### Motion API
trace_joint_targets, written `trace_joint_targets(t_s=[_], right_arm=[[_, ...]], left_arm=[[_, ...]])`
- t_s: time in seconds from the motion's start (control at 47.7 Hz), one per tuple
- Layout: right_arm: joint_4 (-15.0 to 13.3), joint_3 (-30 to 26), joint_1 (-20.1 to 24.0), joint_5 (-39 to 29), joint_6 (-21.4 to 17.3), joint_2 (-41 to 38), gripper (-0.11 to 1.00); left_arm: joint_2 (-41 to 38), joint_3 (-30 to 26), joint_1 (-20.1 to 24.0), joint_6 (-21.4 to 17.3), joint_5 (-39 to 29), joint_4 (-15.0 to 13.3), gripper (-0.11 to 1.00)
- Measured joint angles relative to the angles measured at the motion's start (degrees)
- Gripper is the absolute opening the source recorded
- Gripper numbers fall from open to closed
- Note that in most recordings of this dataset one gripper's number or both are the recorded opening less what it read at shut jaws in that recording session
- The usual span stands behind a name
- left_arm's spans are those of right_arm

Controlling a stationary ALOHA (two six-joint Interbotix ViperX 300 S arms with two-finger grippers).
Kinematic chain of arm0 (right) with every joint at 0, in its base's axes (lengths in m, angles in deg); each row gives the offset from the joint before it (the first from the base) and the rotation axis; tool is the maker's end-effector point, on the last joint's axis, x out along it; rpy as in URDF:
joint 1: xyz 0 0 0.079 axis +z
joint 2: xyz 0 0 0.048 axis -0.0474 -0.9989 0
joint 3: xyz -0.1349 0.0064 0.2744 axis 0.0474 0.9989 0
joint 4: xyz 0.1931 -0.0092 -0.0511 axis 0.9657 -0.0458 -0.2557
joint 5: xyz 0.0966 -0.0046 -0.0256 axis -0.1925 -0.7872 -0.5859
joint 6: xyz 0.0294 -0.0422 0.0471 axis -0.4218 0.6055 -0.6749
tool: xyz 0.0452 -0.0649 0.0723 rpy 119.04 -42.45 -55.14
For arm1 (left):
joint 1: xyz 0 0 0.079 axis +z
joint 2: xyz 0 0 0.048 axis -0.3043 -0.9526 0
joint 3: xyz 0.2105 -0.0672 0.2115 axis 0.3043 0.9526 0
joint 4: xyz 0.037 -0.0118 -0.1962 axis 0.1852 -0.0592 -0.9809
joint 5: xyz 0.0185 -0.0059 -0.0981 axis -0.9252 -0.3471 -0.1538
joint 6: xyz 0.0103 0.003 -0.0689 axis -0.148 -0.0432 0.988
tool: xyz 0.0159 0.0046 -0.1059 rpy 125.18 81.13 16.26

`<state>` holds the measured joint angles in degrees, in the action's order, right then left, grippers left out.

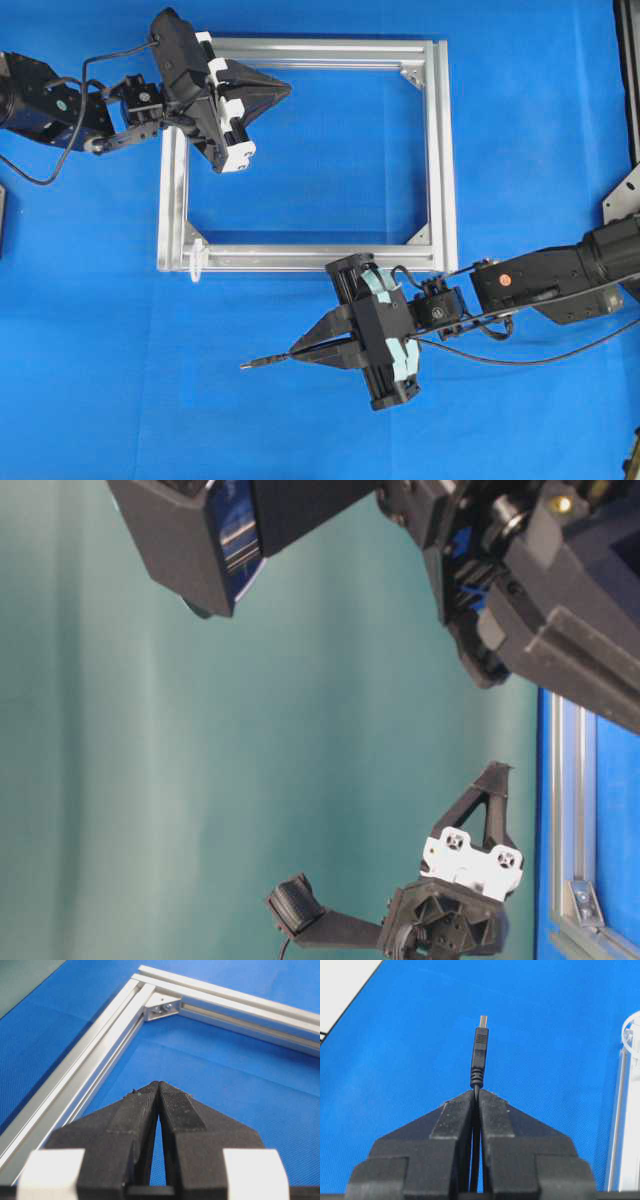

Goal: Insert the wire through the string loop located on the left side.
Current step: 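Lift the cable with the right gripper and carry it toward the frame, then move the right gripper left along the frame's bottom bar toward the white loop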

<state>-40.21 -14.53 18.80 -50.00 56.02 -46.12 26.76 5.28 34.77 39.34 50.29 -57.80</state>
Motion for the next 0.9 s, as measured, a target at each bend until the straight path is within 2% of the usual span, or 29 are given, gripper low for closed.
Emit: trace_joint_targets(t_s=[0.336, 0.902], right_arm=[[0.00, 0.70, -1.14, 0.09, 0.00, 0.00, 0.00], [0.00, 4.92, -10.63, 1.32, 0.26, 1.05, 0.00]], left_arm=[[0.00, 0.00, 0.00, 0.00, 0.00, 0.09, 0.00], [0.00, 0.00, 0.00, 0.00, 0.00, 0.09, 0.00]])
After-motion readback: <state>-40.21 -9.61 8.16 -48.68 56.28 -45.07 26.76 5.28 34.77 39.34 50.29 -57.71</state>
